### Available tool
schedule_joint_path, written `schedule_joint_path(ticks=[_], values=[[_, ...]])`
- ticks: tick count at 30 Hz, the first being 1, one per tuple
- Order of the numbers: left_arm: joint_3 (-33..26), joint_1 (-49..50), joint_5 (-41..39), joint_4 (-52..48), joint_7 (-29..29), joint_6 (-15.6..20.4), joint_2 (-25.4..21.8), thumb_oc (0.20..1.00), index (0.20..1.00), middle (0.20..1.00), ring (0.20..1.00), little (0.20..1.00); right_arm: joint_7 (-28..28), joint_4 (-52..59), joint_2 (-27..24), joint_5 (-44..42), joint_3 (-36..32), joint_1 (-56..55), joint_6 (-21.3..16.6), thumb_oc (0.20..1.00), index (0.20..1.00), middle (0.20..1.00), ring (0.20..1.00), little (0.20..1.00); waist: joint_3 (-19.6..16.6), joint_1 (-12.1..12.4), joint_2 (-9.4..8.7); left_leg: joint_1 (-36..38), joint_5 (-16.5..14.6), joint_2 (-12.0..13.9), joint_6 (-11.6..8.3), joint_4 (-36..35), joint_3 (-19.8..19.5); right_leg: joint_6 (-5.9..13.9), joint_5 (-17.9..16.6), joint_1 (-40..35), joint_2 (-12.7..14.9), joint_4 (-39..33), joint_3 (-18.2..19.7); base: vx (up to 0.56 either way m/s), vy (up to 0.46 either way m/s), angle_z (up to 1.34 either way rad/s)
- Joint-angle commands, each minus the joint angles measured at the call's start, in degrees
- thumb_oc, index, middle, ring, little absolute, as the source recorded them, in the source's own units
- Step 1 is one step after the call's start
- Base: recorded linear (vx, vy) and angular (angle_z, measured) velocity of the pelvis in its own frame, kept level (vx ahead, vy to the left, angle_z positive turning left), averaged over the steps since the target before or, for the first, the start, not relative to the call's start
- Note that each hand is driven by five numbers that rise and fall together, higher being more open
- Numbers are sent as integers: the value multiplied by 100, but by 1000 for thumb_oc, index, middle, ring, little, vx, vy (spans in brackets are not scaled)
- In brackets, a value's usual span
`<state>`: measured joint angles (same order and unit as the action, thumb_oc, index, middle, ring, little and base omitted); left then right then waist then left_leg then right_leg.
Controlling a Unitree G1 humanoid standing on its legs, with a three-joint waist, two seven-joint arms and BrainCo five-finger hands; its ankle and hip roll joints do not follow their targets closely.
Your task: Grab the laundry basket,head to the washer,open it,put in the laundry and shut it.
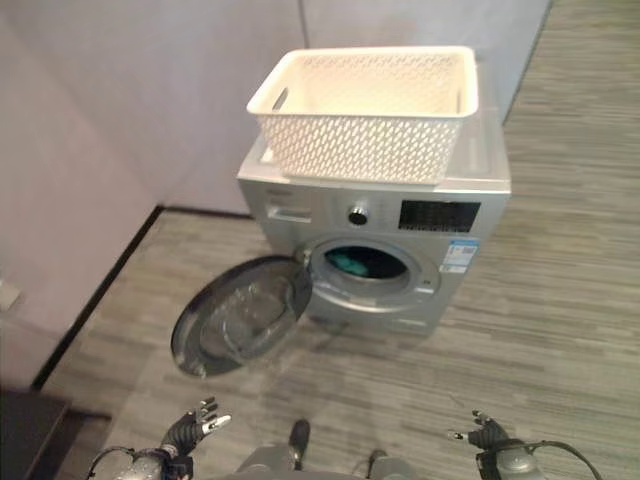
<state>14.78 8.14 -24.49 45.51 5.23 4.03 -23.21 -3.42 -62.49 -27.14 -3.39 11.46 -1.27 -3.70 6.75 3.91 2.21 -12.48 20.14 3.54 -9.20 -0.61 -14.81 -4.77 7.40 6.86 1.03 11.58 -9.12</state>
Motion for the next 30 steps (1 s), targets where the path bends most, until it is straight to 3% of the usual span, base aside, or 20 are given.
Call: schedule_joint_path(ticks=[1,2,3,5,7,8,11,14,19,26,30], values=[[-292,-89,317,-535,-162,106,-98,1000,1000,1000,1000,1000,202,-215,-364,190,-19,-35,-34,1000,1000,1000,1000,1000,88,-52,-123,-107,-725,-20,482,-221,399,928,-468,-928,205,-1136,212,-209,-31,96],[-620,39,252,-744,-207,164,-145,1000,1000,1000,1000,1000,-60,386,-353,399,-242,-1141,-57,1000,1000,1000,1000,1000,71,-149,-225,83,-953,-104,503,82,421,935,-589,-835,254,-1199,264,-311,-51,73],[-835,104,213,-850,-57,89,-416,1000,1000,1000,1000,1000,-270,89,-895,292,-316,-748,-44,1000,1000,1000,1000,1000,-15,-166,-371,378,-1282,-109,514,419,467,949,-687,-744,336,-1302,220,-232,-26,58],[-887,87,214,-876,-87,109,-506,1000,1000,1000,1000,1000,-334,265,-970,284,-314,-759,-27,1000,1000,1000,1000,1000,-110,-186,-396,522,-1279,-22,502,396,428,959,-715,-693,351,-1355,180,-90,13,30],[-1081,-113,319,-347,-272,180,-575,1000,1000,1000,1000,1000,-402,321,-896,230,-380,-920,-23,1000,1000,1000,1000,1000,-283,-266,-311,815,-937,423,388,-26,393,1010,-705,-718,359,-1425,53,-41,98,-13],[-1079,-116,320,-342,-272,184,-573,1000,1000,1000,1000,1000,-402,323,-897,230,-382,-923,-22,1000,1000,1000,1000,1000,-283,-267,-307,828,-923,430,385,-52,391,1007,-704,-719,354,-1424,49,-6,125,26],[-1160,-522,446,151,-508,229,-602,1000,1000,1000,1000,1000,-342,158,-788,98,-480,-975,-63,1000,1000,1000,1000,1000,-305,-392,-211,711,-499,705,212,-340,667,1048,-729,-748,446,-1422,-77,12,122,84],[-1237,-954,701,689,-620,339,-712,1000,1000,1000,1000,1000,-284,-632,-559,112,-376,-567,-88,1000,1000,1000,1000,1000,-349,-459,-40,880,-1155,457,248,-439,734,1214,-870,-805,636,-1564,-17,89,282,40],[-1293,-1473,839,1400,-749,402,-1006,1000,1000,1000,1000,1000,-252,-1116,-412,242,-284,-352,-72,1000,1000,1000,1000,1000,-334,-455,-166,856,-1577,185,425,-439,1063,1496,-1172,-521,932,-1658,365,27,257,-35],[-1382,-2333,974,2065,-1022,393,-1470,1000,1000,1000,1000,1000,-174,-1527,-104,242,-283,-298,5,1000,1000,1000,1000,1000,-208,-532,-428,665,-1713,70,517,-439,1218,1659,-1369,-237,1118,-1658,416,-22,136,-54],[-1359,-2570,1059,2061,-1130,390,-1462,1000,1000,1000,1000,1000,-221,-1721,151,260,-187,-345,88,1000,1000,1000,1000,1000,-188,-552,-526,680,-1813,4,582,-439,1306,1710,-1438,-213,1215,-1658,432,23,62,-3]])
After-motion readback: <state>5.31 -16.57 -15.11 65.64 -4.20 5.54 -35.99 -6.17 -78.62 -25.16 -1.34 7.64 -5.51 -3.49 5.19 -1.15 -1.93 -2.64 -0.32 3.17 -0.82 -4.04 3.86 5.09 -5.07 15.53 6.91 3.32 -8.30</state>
